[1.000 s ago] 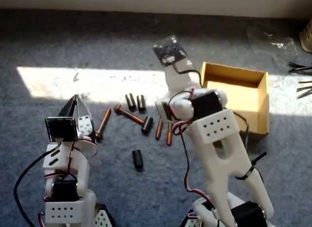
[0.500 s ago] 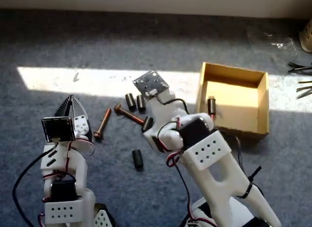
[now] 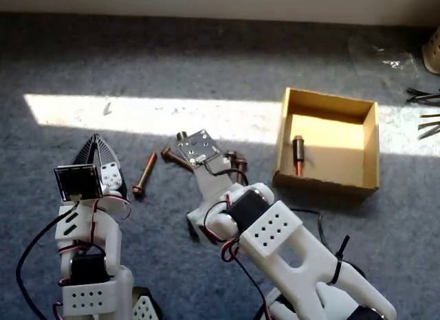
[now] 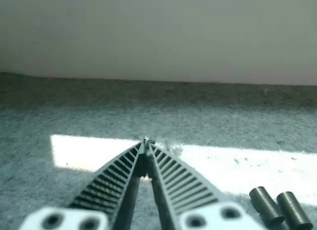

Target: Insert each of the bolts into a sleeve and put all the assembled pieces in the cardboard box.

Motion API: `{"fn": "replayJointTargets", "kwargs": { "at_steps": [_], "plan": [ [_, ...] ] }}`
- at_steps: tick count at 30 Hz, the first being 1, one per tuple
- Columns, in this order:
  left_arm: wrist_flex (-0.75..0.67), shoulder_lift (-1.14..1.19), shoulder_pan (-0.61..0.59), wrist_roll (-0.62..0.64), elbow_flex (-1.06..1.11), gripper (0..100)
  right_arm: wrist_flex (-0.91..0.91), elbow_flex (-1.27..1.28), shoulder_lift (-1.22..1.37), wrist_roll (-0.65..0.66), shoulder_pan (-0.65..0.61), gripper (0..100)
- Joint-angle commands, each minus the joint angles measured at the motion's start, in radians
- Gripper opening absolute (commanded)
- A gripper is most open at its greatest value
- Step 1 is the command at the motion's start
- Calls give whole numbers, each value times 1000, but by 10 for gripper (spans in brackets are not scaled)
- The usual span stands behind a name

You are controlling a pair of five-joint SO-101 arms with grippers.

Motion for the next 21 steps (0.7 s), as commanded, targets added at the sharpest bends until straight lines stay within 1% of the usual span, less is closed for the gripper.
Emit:
{"fn": "replayJointTargets", "kwargs": {
  "at_steps": [1,3,6,8,13,21],
  "plan": [
    [-23,-12,-12,12,-12,18,-35,-5,-19,-17,-12,177],
    [-23,-12,-19,12,-12,18,-25,-5,21,-25,-12,177],
    [-26,-12,-51,12,-12,18,-35,-15,131,-78,-13,177],
    [-26,-12,-59,14,-12,18,-30,-73,209,-109,-13,177],
    [-26,-12,-59,14,-12,18,-33,-199,375,-241,-13,177],
    [-26,-12,-62,14,-12,18,-33,-314,545,-256,-13,177]
  ]
}}
